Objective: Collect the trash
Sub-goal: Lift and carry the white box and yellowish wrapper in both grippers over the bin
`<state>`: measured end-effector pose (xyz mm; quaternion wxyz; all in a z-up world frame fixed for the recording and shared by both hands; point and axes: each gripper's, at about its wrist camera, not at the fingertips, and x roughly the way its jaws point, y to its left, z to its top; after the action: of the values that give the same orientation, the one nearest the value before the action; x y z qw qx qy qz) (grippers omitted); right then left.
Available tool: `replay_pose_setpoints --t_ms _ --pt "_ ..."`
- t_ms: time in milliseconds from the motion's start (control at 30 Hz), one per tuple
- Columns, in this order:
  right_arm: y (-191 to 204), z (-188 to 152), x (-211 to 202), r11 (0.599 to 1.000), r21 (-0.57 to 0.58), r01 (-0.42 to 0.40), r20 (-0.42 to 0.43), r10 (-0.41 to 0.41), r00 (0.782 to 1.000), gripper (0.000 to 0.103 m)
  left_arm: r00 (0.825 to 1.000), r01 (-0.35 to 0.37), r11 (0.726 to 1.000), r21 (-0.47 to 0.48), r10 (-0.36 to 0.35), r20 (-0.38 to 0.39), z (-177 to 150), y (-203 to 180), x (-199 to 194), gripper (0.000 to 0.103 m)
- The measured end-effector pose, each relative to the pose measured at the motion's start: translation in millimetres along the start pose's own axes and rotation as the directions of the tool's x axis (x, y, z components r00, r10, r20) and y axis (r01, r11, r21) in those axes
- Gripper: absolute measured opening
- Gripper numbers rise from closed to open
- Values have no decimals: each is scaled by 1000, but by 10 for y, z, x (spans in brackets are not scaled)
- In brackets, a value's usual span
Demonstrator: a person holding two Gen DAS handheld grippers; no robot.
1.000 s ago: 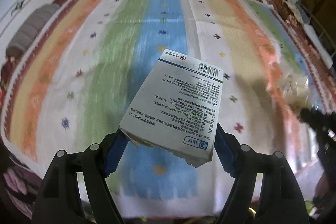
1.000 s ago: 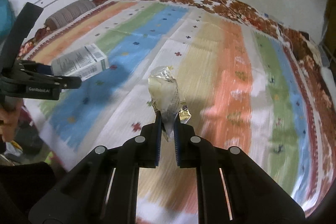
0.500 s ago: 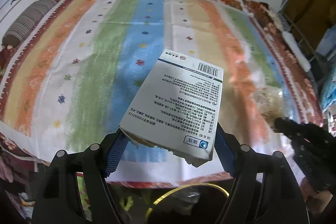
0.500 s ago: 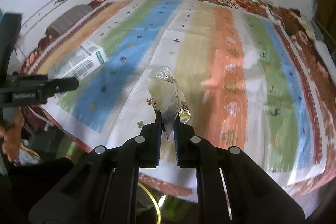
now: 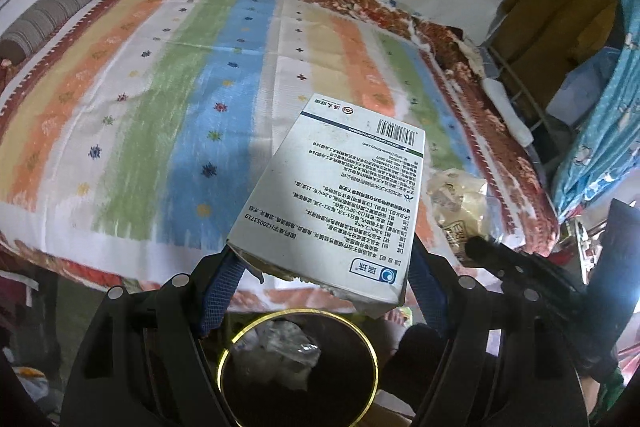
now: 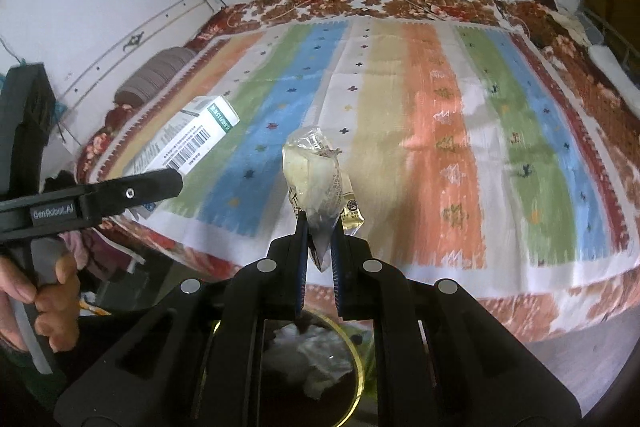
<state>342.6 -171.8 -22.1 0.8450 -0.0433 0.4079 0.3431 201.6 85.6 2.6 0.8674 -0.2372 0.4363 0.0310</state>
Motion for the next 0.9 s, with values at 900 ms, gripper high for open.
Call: replay_pose_setpoints --t_ms 900 --pt "264 -1459 -15 990 122 -69 -117 83 990 10 995 71 981 -183 -82 -53 -1256 212 -182 76"
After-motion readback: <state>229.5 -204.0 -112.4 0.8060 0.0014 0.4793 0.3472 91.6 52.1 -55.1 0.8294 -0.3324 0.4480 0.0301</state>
